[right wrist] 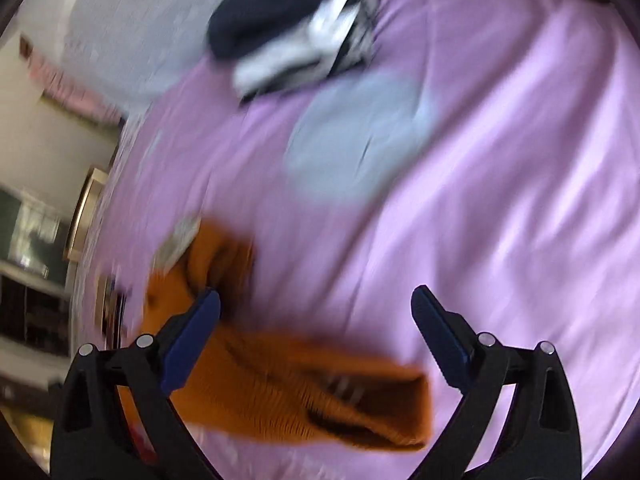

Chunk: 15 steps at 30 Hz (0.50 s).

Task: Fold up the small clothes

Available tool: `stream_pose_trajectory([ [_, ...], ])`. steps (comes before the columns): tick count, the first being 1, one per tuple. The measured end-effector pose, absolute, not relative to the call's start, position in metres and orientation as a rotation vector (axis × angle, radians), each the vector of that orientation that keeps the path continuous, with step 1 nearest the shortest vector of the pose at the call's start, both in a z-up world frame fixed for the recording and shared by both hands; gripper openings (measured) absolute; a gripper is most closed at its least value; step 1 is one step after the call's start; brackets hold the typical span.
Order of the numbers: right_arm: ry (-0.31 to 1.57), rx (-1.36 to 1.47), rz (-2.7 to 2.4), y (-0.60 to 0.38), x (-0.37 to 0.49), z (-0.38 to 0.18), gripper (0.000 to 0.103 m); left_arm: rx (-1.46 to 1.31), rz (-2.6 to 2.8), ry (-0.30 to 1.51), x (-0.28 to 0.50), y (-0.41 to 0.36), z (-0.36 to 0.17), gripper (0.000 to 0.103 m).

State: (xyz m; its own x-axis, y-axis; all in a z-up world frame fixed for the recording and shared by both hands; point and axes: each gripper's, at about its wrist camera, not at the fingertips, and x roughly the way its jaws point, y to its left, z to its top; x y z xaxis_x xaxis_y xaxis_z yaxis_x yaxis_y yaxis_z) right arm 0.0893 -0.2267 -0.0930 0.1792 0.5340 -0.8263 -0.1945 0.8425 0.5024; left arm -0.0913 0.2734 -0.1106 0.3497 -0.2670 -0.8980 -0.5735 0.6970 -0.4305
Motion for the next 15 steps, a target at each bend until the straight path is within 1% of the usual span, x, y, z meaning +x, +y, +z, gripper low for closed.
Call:
stream_pose_trajectory([
  [1,1.354,0.298,0.569,-0.220,0.067,-0.104,0.094,-0.841,0.246,1.227,-0.093,0.279,-0.111,0.006],
  [2,1.405,0.294,0.622,-0.214,0.042,-0.113,0.089,-0.847,0.266,1.214,-0.092,0.287,-0.111,0.006],
  [6,1.576,0.173,0.867,-0.185,-0.047,-0.122,0.088,-0.763,0.350,1.179,-0.069,0.309,-0.099,0.008],
  [7,1.590,0.125,0.926,-0.180,-0.062,-0.117,0.087,-0.761,0.365,1.172,-0.065,0.315,-0.097,0.009],
  [8,1.558,0.066,0.947,-0.178,-0.069,-0.107,0.086,-0.766,0.390,1.164,-0.061,0.326,-0.095,0.009],
  [9,1.511,0.064,0.931,-0.182,-0.065,-0.096,0.085,-0.777,0.399,1.159,-0.063,0.332,-0.094,0.009],
  [10,1.453,0.127,0.902,-0.191,-0.051,-0.083,0.085,-0.792,0.414,1.153,-0.062,0.339,-0.094,0.009],
  [12,1.351,0.380,0.837,-0.214,-0.012,-0.065,0.086,-0.796,0.414,1.158,-0.060,0.345,-0.096,0.009],
  [13,1.316,0.490,0.798,-0.220,0.010,-0.064,0.086,-0.776,0.404,1.176,-0.056,0.342,-0.098,0.009],
  [15,1.297,0.567,0.746,-0.209,0.051,-0.075,0.086,-0.707,0.395,1.202,-0.056,0.335,-0.100,0.010],
])
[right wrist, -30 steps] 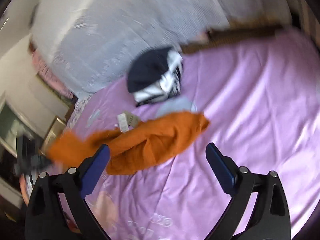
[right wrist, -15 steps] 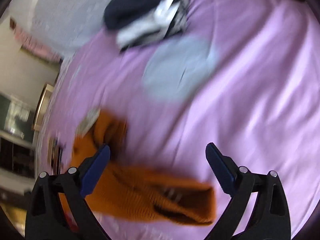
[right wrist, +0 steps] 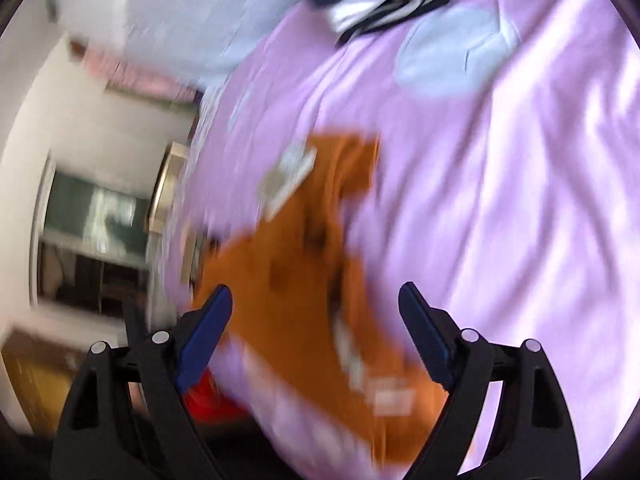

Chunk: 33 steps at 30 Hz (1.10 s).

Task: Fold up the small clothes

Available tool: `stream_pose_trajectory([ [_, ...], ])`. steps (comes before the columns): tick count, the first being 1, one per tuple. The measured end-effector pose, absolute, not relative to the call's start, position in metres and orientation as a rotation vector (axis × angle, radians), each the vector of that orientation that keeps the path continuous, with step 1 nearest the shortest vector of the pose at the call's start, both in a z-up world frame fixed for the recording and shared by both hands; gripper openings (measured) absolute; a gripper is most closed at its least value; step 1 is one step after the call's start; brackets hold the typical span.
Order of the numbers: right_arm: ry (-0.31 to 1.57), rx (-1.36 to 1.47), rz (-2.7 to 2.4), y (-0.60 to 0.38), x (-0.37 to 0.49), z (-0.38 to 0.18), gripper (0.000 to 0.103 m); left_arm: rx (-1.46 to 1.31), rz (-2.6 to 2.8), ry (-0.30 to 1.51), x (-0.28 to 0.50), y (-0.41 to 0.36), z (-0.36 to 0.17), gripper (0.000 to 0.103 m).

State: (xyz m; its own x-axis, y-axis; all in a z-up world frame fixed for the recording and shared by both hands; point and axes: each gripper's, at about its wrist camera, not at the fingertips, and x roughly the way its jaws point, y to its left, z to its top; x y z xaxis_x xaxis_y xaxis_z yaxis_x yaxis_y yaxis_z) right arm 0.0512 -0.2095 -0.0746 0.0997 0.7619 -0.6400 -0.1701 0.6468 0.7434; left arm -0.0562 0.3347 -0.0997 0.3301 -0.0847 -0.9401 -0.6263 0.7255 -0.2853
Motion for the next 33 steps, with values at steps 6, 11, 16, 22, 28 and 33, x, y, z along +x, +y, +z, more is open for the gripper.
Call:
stream_pose_trajectory([
  [6,1.362,0.837,0.680,-0.145,0.127,-0.136,0.061,-0.583,0.394,1.223,-0.065,0.320,-0.096,0.031],
  [11,1.186,0.899,0.667,-0.160,0.111,-0.115,0.005,-0.562,0.318,1.143,-0.044,0.320,-0.080,0.007],
  [16,0.807,0.960,0.597,-0.291,0.091,-0.004,0.005,-0.562,0.212,0.932,-0.015,0.305,-0.017,0.007],
  [22,0.534,0.820,0.351,-0.429,0.039,0.075,0.005,-0.524,0.007,0.715,0.060,0.251,0.049,0.007],
  [28,0.937,0.941,0.060,-0.509,0.004,-0.062,0.016,-0.481,-0.012,1.020,0.124,0.203,-0.042,0.017],
  [33,0.935,0.871,-0.020,-0.522,-0.044,-0.068,0.017,-0.497,-0.007,1.132,0.116,0.203,-0.079,0.016],
])
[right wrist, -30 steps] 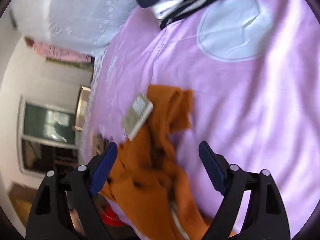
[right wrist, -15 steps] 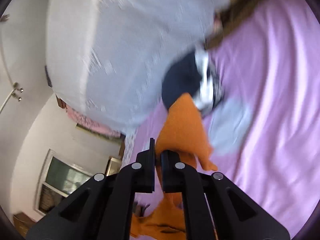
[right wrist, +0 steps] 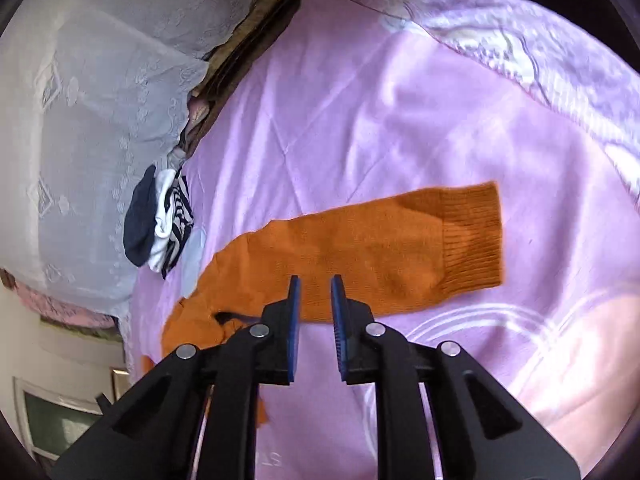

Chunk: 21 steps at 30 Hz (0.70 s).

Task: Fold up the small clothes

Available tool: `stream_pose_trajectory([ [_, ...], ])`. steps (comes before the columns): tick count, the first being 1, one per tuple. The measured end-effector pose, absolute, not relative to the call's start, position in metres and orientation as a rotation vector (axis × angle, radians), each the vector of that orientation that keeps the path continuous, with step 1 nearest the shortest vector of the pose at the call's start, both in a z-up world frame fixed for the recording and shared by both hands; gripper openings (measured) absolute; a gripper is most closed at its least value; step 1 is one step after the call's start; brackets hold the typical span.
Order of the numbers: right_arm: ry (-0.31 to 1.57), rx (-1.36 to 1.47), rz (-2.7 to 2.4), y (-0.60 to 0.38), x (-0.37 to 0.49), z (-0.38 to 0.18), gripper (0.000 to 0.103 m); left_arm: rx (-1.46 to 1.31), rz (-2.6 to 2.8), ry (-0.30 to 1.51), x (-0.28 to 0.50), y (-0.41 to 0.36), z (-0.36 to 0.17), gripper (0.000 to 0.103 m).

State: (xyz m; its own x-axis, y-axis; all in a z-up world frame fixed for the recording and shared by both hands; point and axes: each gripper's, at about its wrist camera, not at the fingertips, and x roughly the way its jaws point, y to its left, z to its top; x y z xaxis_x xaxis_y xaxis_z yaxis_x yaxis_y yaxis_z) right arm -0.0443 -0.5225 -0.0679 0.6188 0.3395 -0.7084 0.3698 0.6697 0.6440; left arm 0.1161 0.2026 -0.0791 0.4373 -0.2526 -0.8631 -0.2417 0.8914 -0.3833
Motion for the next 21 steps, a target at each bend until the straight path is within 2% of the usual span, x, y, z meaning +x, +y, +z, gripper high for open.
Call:
stream_pose_trajectory([
  [2,0.924,0.784,0.037,-0.509,-0.020,-0.055,0.024,-0.444,-0.062,1.103,0.122,0.192,-0.060,0.017],
  [3,0.914,0.751,0.070,-0.494,-0.011,-0.051,0.037,-0.407,-0.082,1.076,0.127,0.184,-0.046,0.021],
  [4,0.911,0.723,0.113,-0.481,0.004,-0.047,0.050,-0.379,-0.096,1.056,0.130,0.175,-0.036,0.037],
  [5,0.917,0.691,0.161,-0.464,0.020,-0.043,0.054,-0.346,-0.114,1.028,0.138,0.164,-0.022,0.059],
  [7,0.956,0.632,0.261,-0.440,0.055,-0.048,0.055,-0.299,-0.137,0.986,0.154,0.146,-0.006,0.070],
  [9,1.023,0.555,0.352,-0.408,0.097,-0.062,0.055,-0.245,-0.220,0.984,0.180,0.119,-0.001,0.070],
  [14,1.133,0.411,0.481,-0.362,0.163,-0.092,0.056,-0.045,-0.342,1.052,0.228,0.066,-0.029,0.070],
  [16,1.151,0.360,0.506,-0.356,0.171,-0.099,0.067,0.035,-0.399,1.086,0.240,0.051,-0.044,0.073],
  [18,1.186,0.313,0.537,-0.351,0.176,-0.111,0.073,0.124,-0.434,1.107,0.250,0.036,-0.062,0.074],
  [21,1.232,0.262,0.585,-0.344,0.175,-0.125,0.073,0.234,-0.526,1.137,0.258,0.015,-0.083,0.074],
])
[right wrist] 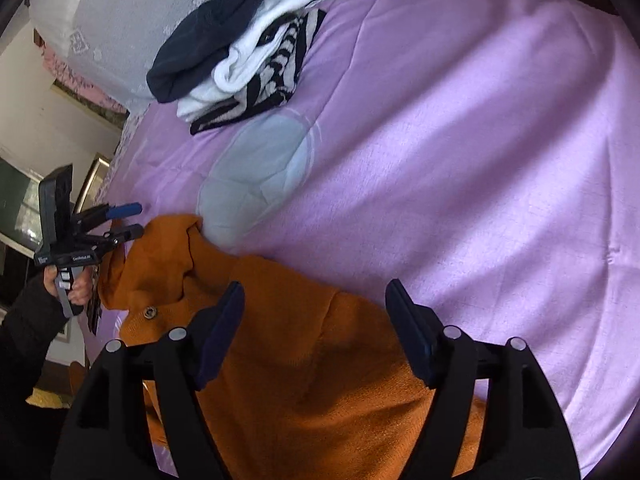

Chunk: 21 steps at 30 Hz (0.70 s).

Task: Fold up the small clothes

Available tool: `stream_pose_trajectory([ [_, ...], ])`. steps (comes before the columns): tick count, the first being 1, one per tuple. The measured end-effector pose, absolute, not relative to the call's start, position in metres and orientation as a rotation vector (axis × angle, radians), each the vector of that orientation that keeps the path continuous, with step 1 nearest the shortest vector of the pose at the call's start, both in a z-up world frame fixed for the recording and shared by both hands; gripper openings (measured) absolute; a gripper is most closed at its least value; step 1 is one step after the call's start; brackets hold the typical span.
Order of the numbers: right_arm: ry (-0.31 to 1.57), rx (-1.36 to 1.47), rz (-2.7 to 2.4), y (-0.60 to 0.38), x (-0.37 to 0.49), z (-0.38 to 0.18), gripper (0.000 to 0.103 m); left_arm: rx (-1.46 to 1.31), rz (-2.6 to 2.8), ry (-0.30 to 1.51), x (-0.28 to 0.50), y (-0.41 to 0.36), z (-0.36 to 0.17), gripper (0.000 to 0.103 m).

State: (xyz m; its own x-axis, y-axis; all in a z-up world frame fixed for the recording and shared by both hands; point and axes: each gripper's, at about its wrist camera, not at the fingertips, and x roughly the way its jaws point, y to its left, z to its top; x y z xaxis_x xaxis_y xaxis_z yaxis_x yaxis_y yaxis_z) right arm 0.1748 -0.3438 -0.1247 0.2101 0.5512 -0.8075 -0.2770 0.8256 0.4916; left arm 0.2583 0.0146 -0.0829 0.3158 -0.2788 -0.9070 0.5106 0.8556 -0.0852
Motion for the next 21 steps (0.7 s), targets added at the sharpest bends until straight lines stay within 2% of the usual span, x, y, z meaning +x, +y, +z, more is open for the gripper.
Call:
stream_pose_trajectory([
  [3,1.251,0.193,0.596,-0.337,0.170,-0.135,0.073,0.316,-0.608,1.173,0.258,-0.005,-0.099,0.067],
  [5,1.241,0.154,0.610,-0.335,0.163,-0.136,0.073,0.319,-0.672,1.212,0.257,-0.010,-0.108,0.025],
  [6,1.241,0.134,0.620,-0.333,0.161,-0.134,0.065,0.316,-0.692,1.230,0.256,-0.011,-0.111,0.017],
  [7,1.241,0.112,0.621,-0.330,0.158,-0.132,0.040,0.314,-0.698,1.229,0.253,-0.011,-0.111,0.013],
  [8,1.244,0.079,0.607,-0.327,0.154,-0.129,0.029,0.314,-0.689,1.210,0.250,-0.010,-0.109,0.008],
  [9,1.231,0.068,0.597,-0.326,0.150,-0.125,0.019,0.302,-0.682,1.197,0.247,-0.007,-0.104,0.007],
  [10,1.204,0.070,0.585,-0.328,0.143,-0.115,0.015,0.281,-0.675,1.179,0.244,-0.003,-0.098,0.007],
  [18,0.846,0.199,0.482,-0.373,0.043,0.012,0.011,0.127,-0.628,0.871,0.174,0.043,0.025,0.006],
  [21,0.774,0.224,0.465,-0.388,0.030,0.044,0.011,0.116,-0.626,0.785,0.159,0.047,0.062,0.006],
])
